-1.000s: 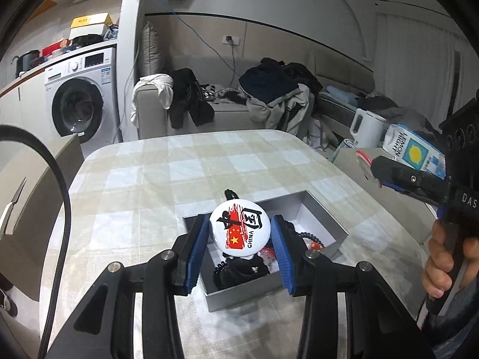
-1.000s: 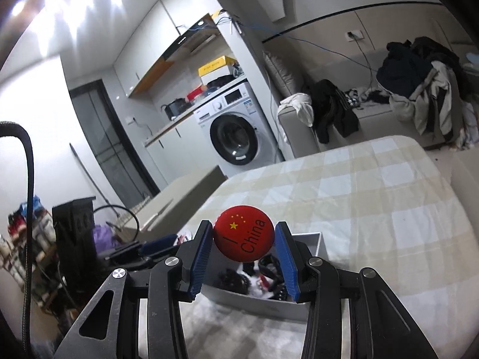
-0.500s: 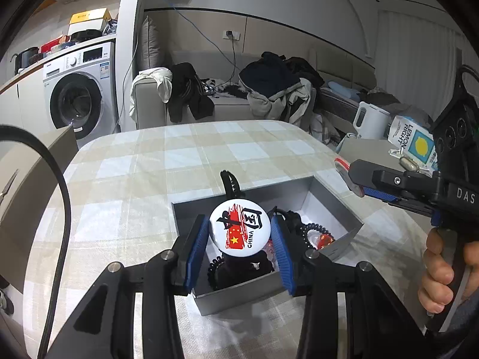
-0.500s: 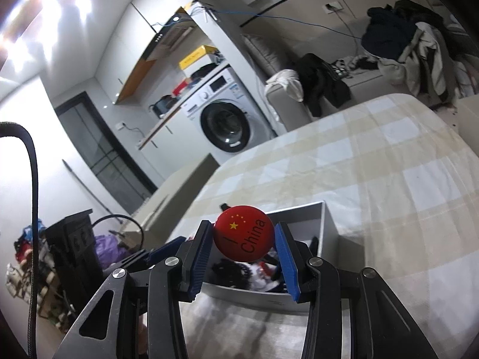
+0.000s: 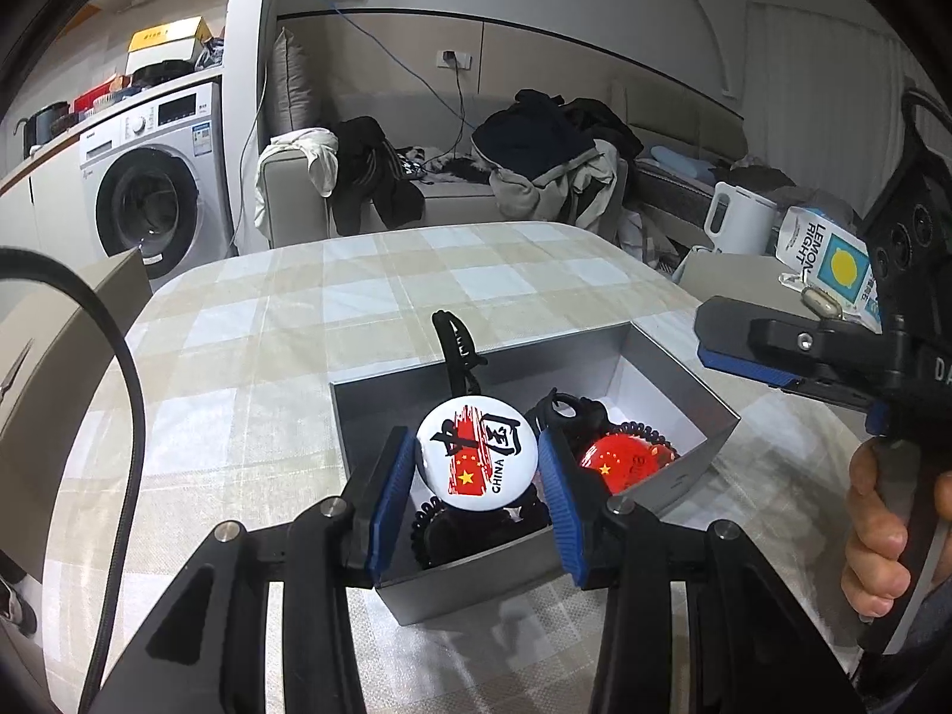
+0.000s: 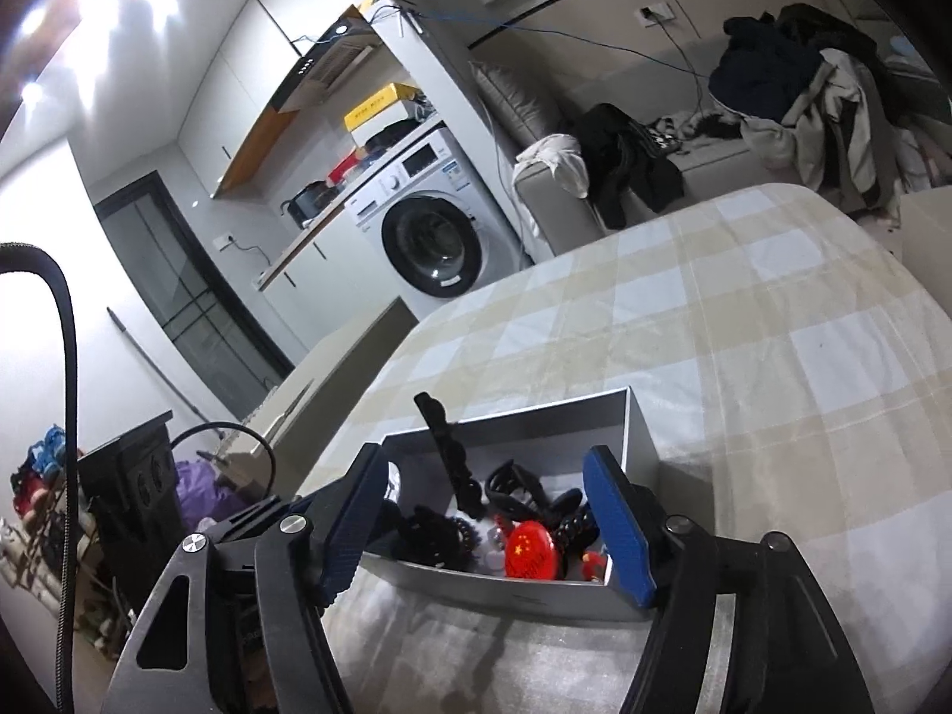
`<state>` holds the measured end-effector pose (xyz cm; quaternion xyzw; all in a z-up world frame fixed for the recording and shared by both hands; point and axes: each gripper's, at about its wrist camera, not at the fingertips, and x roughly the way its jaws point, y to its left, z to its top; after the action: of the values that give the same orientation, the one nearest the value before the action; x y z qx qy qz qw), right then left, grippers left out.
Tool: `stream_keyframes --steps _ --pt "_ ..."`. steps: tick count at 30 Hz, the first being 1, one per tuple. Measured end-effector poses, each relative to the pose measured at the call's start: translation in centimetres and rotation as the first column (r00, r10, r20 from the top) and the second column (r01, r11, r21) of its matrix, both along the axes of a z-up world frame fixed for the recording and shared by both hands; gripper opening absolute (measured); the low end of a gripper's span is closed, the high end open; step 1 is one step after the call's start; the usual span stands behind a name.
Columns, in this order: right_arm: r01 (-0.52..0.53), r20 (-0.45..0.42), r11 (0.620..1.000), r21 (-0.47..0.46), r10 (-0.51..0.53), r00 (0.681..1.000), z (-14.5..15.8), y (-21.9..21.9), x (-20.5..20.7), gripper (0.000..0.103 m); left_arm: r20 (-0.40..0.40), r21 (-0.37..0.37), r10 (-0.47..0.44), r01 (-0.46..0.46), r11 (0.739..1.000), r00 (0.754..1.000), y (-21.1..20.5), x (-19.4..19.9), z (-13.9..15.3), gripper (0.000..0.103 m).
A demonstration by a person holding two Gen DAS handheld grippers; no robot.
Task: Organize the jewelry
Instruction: 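Withdraw both open tools from the box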
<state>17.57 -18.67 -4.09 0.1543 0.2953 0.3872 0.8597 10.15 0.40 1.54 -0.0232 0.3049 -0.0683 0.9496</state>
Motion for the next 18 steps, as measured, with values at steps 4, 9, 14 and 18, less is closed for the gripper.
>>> stream_keyframes --steps 4,9,14,18 --pt "0.0 0.008 1.0 -0.002 0.0 1.0 0.2 -0.1 -0.1 0.079 0.014 -0.001 -0.006 0.006 1.0 1.0 -0.1 -0.2 0.2 0.037" --pt "-0.006 0.01 1.0 -0.013 0.006 1.0 0.2 0.1 -0.1 0.084 0.006 -0.022 -0.006 0.006 1.0 1.0 0.1 -0.1 0.4 0.077" --pt "0.007 0.03 0.999 -0.037 -0.006 1.0 0.4 -0.1 -0.4 0.096 0.03 -0.032 0.014 -0.013 0.999 0.999 0.7 -0.6 0.9 0.091" --pt "-0.007 0.069 0.997 -0.076 0.012 0.998 0.7 -0.2 -1.2 0.103 0.039 -0.028 0.036 -0.035 0.999 0.999 1.3 -1.4 1.0 0.102"
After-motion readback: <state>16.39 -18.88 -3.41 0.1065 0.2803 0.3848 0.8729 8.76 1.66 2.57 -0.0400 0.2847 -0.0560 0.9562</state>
